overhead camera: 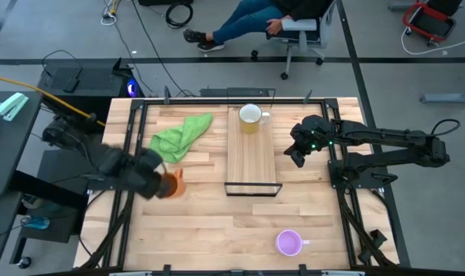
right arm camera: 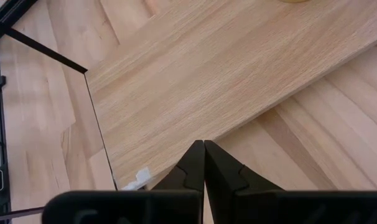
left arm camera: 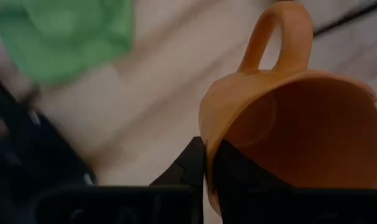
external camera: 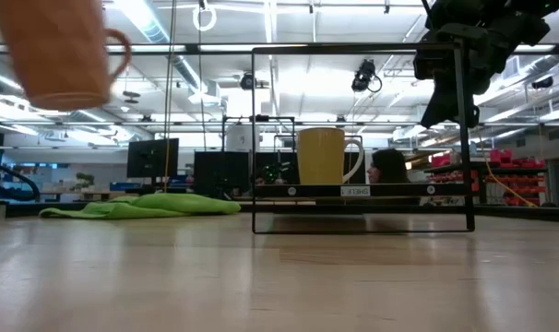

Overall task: Stack small to large cups/mugs on shelf
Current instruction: Put the orange mug on the shelf

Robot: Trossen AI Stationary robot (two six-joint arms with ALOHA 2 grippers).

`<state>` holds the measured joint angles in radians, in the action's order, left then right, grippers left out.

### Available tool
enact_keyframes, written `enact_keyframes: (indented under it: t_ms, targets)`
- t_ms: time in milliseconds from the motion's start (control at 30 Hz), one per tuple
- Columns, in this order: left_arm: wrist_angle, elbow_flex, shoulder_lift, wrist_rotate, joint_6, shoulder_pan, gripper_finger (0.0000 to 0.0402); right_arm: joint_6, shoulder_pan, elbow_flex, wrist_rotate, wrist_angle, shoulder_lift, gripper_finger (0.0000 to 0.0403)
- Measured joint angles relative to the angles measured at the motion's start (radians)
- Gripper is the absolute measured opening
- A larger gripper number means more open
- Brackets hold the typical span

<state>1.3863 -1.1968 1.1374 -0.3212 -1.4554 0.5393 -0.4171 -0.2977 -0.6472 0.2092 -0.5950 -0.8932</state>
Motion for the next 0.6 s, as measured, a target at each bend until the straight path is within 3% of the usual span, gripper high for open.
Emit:
enact_keyframes:
  t_ms: [167,333,600]
  targets:
    - [-0.008,-0.09,-0.008,-0.069,0.315,-0.204,0.0024,-0.012,0.0,0.0,-0.002,0.002,0.0,0.0012]
    - [-0.115,-0.175,0.009,-0.069,0.635,-0.405,0.0024,-0.036,0.0,0.0,-0.036,0.002,0.0,0.0012]
    - [-0.261,-0.261,0.11,0.105,1.027,-0.663,0.0023,-0.07,0.0,0.0,-0.079,0.0,-0.001,0.0012]
